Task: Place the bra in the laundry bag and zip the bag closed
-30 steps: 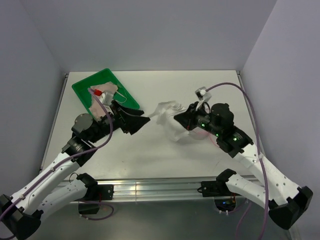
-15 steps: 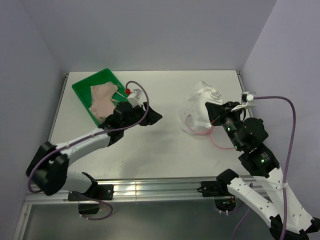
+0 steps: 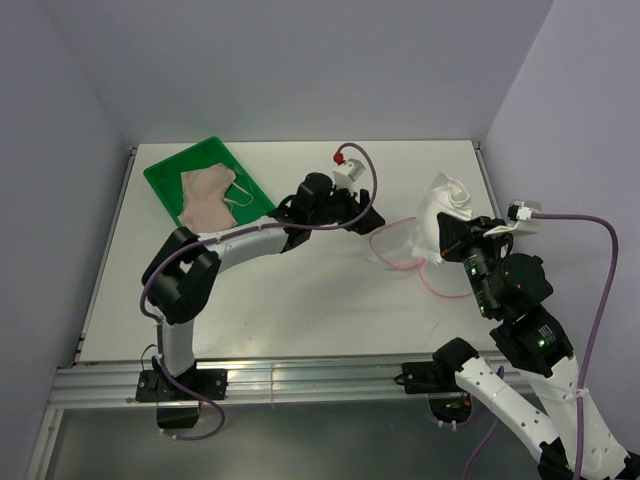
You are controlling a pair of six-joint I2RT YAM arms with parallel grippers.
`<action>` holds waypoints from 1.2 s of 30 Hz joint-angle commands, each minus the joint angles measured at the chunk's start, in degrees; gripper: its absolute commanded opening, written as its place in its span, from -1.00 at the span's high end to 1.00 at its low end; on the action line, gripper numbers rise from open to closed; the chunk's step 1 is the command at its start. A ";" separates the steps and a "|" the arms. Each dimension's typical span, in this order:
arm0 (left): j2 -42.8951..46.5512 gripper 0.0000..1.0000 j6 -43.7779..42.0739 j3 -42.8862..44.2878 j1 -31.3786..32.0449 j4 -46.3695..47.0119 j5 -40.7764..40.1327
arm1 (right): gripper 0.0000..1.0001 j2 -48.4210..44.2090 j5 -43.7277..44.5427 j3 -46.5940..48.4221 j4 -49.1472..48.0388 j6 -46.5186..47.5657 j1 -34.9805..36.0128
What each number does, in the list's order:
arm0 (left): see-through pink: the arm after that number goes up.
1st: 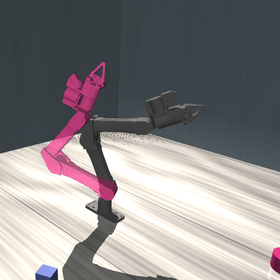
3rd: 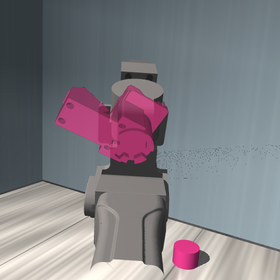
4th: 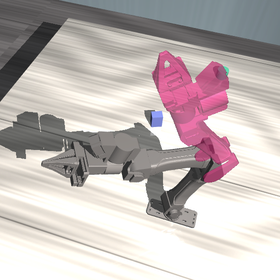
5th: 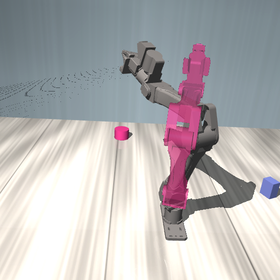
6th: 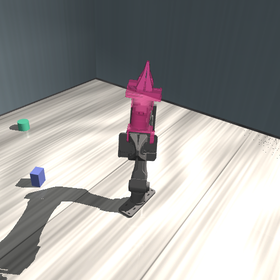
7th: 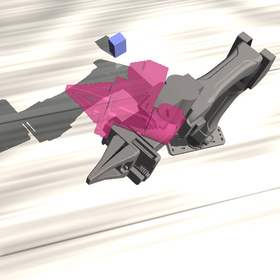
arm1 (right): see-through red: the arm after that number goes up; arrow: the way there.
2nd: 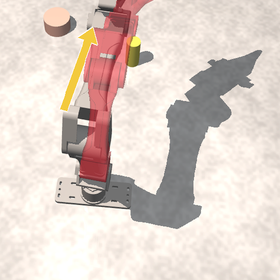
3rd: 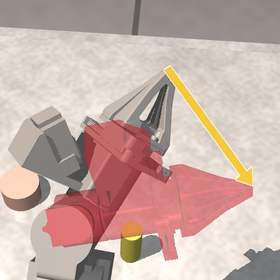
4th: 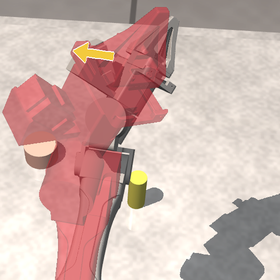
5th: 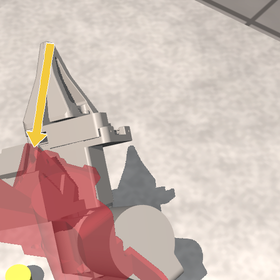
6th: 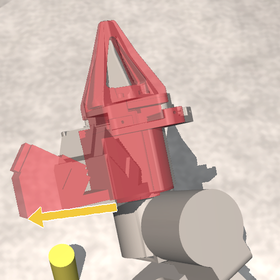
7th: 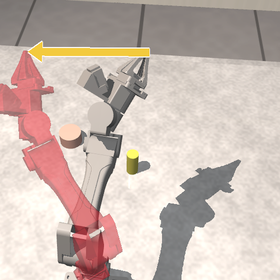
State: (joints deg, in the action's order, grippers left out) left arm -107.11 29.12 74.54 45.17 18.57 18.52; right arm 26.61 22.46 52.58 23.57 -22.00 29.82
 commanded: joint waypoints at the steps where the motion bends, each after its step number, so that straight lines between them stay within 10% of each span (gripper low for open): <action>1: -4.50 -0.33 -6.96 7.27 1.06 -5.37 4.24 | 1.00 -0.16 0.75 0.33 0.68 0.64 -0.29; 13: -11.89 -0.24 -14.71 17.30 2.82 -14.88 1.61 | 1.00 -0.16 -1.89 -3.18 1.39 -0.50 -0.29; 19: -11.28 0.99 -10.15 14.76 2.82 -9.70 -0.59 | 1.00 0.19 -4.26 -4.76 0.78 -1.20 -0.29; 36: -1.35 1.00 15.69 -5.90 1.24 18.78 0.20 | 1.00 5.03 -7.52 -14.34 -10.21 -3.31 -2.05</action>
State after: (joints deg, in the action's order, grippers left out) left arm -112.44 38.81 70.08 47.20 28.08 19.51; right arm 31.55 15.31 39.07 19.77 -23.94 28.49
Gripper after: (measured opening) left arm 0.018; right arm 0.133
